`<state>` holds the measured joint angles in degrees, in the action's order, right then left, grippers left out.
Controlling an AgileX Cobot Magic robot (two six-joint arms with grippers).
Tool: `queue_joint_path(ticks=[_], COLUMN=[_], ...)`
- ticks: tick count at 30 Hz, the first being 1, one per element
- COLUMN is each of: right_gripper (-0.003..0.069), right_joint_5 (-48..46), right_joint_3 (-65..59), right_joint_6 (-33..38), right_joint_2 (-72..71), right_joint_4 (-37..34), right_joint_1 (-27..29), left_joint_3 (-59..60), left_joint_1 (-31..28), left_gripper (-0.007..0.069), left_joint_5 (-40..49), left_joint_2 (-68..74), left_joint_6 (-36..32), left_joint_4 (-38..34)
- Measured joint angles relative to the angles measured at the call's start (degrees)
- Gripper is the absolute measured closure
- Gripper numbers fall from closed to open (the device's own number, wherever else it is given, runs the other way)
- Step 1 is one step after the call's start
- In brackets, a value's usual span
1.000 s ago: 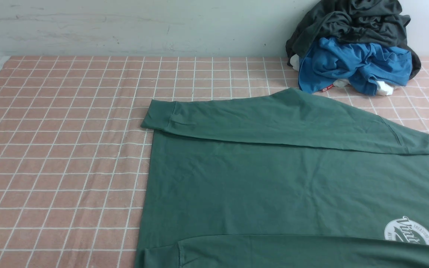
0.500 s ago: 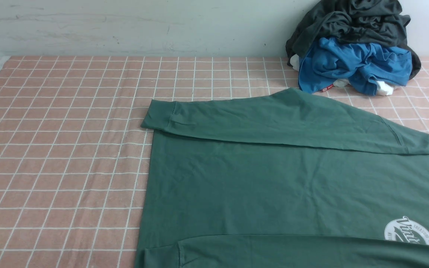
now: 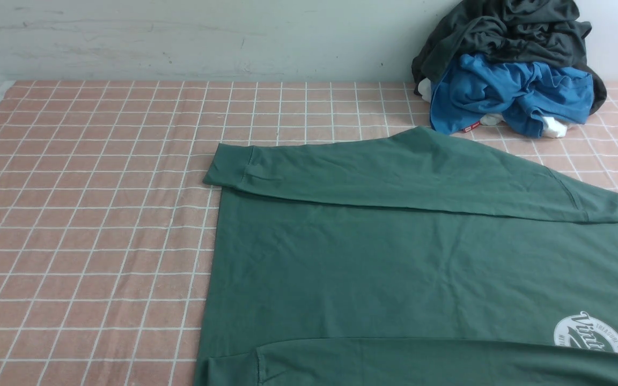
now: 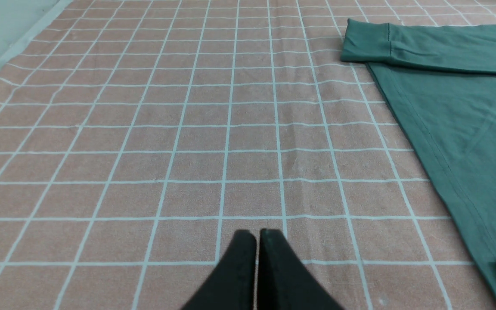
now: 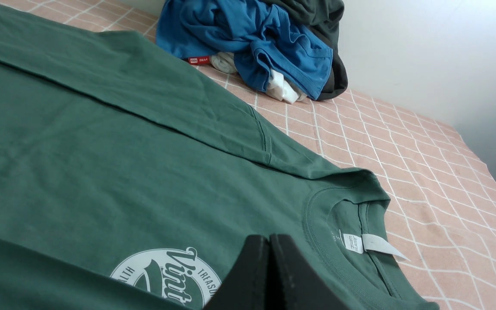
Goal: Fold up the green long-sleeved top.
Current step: Use the left arm to clamp the cuff closest to it
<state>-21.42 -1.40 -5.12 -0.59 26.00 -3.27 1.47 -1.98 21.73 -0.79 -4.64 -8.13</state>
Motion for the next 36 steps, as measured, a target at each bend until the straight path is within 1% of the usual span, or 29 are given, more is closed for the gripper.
queue_joint_path(ticks=[8,18,28,31,36], right_gripper=[0.0676,0.0676,0.0676,0.0676,0.0676], right_joint_5=[0.0,0.0,0.0,0.0,0.0], right_joint_3=[0.0,0.0,0.0,0.0,0.0], right_joint_6=[0.0,0.0,0.0,0.0,0.0], right_joint_2=[0.0,0.0,0.0,0.0,0.0], right_joint_4=[0.0,0.1,0.2,1.1,2.9], right_joint_1=[0.0,0.0,0.0,0.0,0.0], left_joint_3=[0.0,0.0,0.0,0.0,0.1], left_joint_1=[0.0,0.0,0.0,0.0,0.0], left_gripper=[0.0631,0.0631,0.0631,0.0631,0.0631], left_joint_5=[0.0,-0.1,-2.8,-3.6,-6.3], left_joint_2=[0.0,0.0,0.0,0.0,0.0], left_joint_6=[-2.4,-2.6,-2.4,-2.0,3.7], left_joint_4=[5.3,5.8,5.7,4.7,-7.1])
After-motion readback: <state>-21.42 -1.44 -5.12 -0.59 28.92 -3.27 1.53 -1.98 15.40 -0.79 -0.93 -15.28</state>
